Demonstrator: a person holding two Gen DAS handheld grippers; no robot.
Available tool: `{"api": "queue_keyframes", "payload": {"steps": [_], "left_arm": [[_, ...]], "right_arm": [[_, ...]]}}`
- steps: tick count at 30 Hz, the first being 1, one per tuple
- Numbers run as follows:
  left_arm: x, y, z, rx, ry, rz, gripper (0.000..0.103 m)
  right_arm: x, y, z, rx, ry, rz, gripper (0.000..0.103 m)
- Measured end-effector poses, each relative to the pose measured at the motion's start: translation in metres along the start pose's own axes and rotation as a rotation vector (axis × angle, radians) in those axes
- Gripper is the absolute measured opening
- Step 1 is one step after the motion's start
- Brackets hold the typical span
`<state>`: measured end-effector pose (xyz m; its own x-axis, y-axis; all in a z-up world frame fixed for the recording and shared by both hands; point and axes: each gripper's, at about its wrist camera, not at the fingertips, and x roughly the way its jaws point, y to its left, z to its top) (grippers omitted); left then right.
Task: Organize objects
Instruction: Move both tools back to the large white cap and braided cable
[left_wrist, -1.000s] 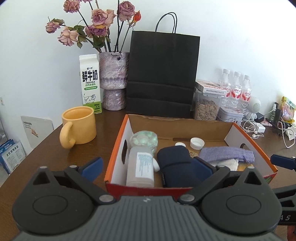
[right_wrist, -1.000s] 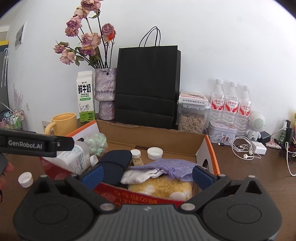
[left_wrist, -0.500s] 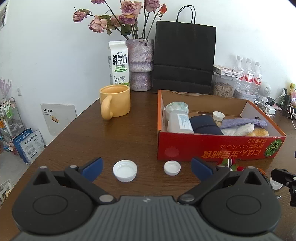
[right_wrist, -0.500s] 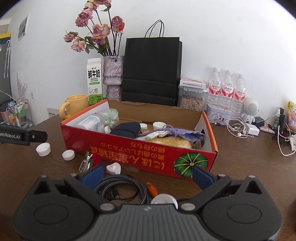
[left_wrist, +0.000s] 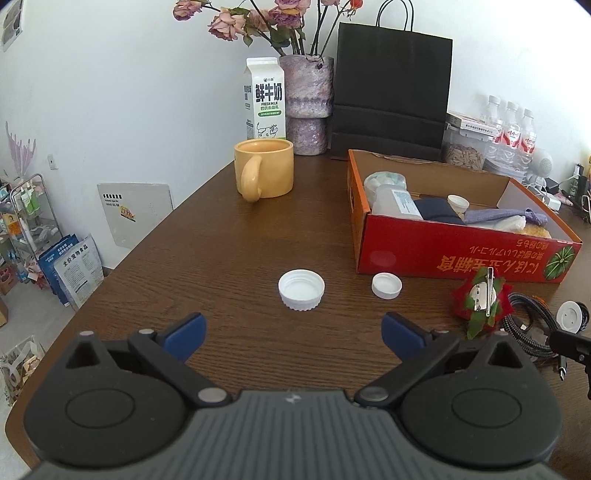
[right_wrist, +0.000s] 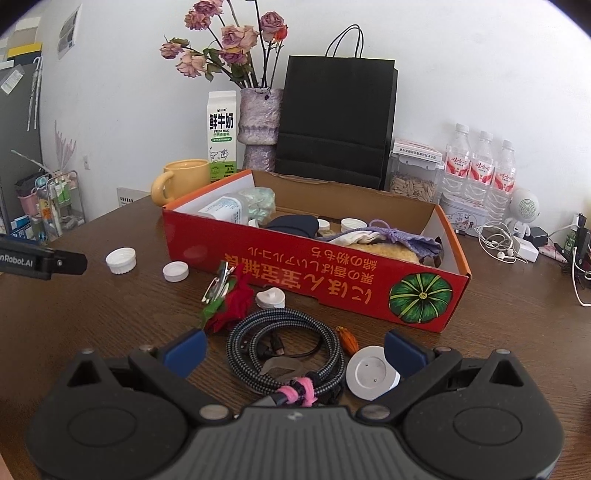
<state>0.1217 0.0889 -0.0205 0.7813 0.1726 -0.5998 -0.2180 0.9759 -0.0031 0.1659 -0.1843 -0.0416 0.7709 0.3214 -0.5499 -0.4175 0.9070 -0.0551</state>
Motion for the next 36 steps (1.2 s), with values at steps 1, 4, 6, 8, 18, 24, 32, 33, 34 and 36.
{"api": "queue_keyframes", "payload": {"steps": [1,4,6,8,18,24,32,33,34,36], "left_arm": [[0.001,0.001,0.0,-0.003,0.005,0.0,0.103],[0.005,0.004,0.001,-0.006,0.011,0.001,0.103],[0.008,0.006,0.001,-0.009,0.017,0.002,0.103],[0.012,0.007,0.002,-0.009,0.023,0.002,0.103],[0.042,0.011,0.001,-0.009,0.074,0.002,0.103],[0.067,0.011,0.002,-0.005,0.108,0.0,0.103],[0.086,0.014,0.001,0.011,0.077,-0.001,0.103],[0.087,0.014,-0.001,0.016,0.059,-0.008,0.103],[0.088,0.015,-0.001,0.017,0.051,-0.015,0.103],[0.088,0.015,0.001,0.02,0.052,-0.018,0.103]], "right_arm": [[0.002,0.0,0.0,0.002,0.005,0.005,0.103],[0.007,0.001,0.001,0.003,0.018,0.015,0.103],[0.01,0.002,0.002,0.001,0.024,0.017,0.103],[0.014,0.002,0.003,0.004,0.032,0.021,0.103],[0.039,0.002,0.001,0.009,0.078,0.02,0.103],[0.056,-0.001,-0.002,0.017,0.106,0.025,0.103],[0.069,-0.005,-0.008,0.035,0.11,0.048,0.103],[0.069,-0.008,-0.008,0.055,0.11,0.06,0.103],[0.07,-0.008,-0.008,0.056,0.113,0.048,0.103],[0.07,-0.009,-0.008,0.064,0.113,0.042,0.103]]}}
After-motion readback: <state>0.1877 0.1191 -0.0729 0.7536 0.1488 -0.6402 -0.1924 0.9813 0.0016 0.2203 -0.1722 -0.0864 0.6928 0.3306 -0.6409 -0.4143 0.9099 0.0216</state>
